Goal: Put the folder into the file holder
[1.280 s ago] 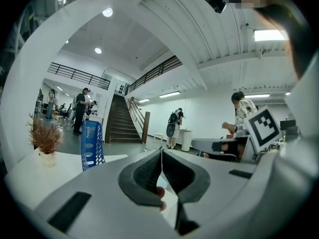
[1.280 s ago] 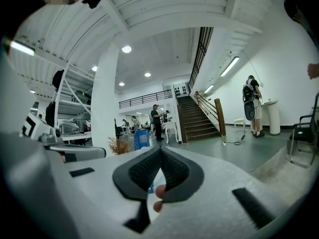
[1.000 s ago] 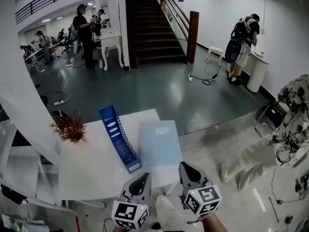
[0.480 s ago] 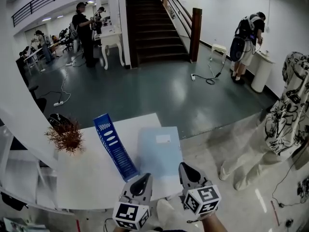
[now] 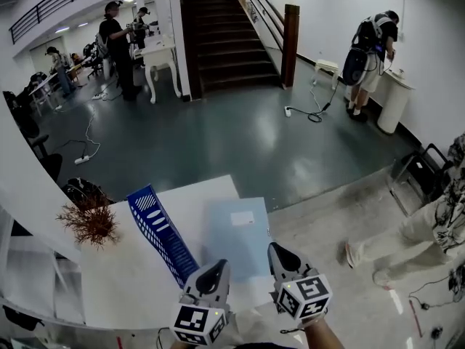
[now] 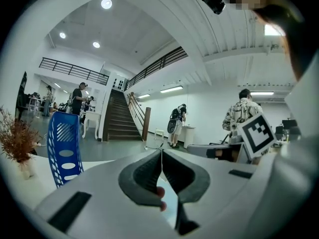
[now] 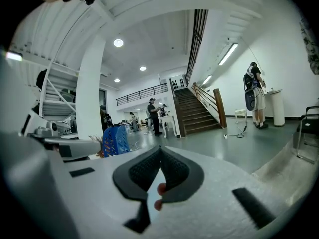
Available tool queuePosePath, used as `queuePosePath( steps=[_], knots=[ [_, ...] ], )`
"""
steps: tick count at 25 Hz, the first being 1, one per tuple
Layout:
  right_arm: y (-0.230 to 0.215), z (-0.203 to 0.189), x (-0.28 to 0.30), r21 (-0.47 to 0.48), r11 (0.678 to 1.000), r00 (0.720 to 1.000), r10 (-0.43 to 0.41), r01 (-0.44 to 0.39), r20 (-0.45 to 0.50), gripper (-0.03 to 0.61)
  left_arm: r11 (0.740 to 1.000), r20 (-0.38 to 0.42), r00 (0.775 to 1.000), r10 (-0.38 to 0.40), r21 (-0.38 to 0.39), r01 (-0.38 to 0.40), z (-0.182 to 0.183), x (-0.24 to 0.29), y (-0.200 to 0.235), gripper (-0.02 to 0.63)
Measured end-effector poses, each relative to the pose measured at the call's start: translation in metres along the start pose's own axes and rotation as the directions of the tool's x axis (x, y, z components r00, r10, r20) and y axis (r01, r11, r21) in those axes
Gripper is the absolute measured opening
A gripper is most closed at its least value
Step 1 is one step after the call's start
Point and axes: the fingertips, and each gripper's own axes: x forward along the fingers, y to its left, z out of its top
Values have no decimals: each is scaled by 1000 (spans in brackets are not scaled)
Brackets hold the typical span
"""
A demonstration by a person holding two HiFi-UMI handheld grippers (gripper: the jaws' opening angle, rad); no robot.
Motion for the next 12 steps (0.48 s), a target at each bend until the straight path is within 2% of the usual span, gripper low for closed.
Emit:
queuePosePath(
  steps=[12],
  knots=[
    [-42,-11,52,17,999,997,29,-28,-73,2,1000,-12,1000,-6,-10,5,3,52,12,8]
  ],
)
